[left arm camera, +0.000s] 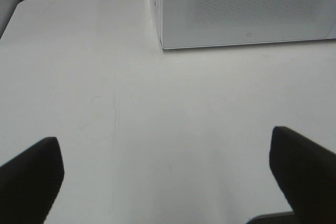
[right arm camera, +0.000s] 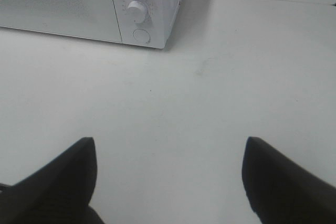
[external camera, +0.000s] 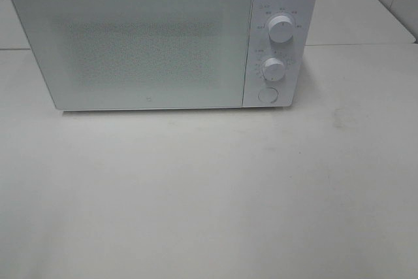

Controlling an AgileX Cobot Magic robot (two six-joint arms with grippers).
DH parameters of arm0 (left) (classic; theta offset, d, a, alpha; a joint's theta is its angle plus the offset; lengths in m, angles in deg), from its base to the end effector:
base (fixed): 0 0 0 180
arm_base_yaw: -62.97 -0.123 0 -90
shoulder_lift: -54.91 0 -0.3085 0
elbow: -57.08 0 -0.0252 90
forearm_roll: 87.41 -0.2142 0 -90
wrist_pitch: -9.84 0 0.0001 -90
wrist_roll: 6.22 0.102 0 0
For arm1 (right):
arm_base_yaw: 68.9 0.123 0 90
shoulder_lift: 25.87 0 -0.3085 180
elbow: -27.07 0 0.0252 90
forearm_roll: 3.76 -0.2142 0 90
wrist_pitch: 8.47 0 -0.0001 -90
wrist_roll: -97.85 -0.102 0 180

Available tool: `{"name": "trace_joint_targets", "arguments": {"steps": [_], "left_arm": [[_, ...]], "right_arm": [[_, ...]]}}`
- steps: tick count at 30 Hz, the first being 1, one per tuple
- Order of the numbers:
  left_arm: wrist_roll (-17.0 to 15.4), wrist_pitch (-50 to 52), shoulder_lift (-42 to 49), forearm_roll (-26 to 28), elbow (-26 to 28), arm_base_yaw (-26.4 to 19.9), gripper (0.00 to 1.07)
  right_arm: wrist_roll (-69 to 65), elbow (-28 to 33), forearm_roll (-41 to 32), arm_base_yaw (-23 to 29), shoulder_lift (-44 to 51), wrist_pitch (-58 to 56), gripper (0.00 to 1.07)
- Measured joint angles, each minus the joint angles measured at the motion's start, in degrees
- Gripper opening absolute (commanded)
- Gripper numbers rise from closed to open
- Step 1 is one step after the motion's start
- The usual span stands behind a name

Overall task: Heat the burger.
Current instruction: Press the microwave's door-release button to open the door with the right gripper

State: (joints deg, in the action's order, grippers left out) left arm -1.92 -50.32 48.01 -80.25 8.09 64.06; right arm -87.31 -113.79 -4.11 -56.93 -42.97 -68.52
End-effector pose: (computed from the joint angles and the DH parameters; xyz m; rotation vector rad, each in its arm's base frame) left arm -0.0520 -0.0100 0.2567 0.1006 2.0186 -0.1136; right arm -0.0386 -0.0076 0.3084 -0.1211 2.0316 0.1956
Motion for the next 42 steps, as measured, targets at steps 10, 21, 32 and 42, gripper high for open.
{"name": "trace_joint_targets", "arguments": {"steps": [10, 21, 32, 42], "left_arm": [[0.0, 0.0, 0.0, 0.0, 0.0, 0.0, 1.00], [0.0, 0.0, 0.0, 0.0, 0.0, 0.0, 1.00], [0.0, 0.0, 0.0, 0.0, 0.0, 0.0, 1.00], [0.0, 0.0, 0.0, 0.0, 0.0, 0.0, 1.00]], "right_arm": [[0.2, 9.4, 0.3, 0.0, 10.0, -0.2, 0.74], [0.2, 9.5, 0.3, 0.0, 10.1, 0.1, 0.74], [0.2, 7.9, 0.0, 0.0, 8.8, 0.7, 0.74], [0.2, 6.7, 0.0, 0.0, -3.5, 10.9, 0.74]]}}
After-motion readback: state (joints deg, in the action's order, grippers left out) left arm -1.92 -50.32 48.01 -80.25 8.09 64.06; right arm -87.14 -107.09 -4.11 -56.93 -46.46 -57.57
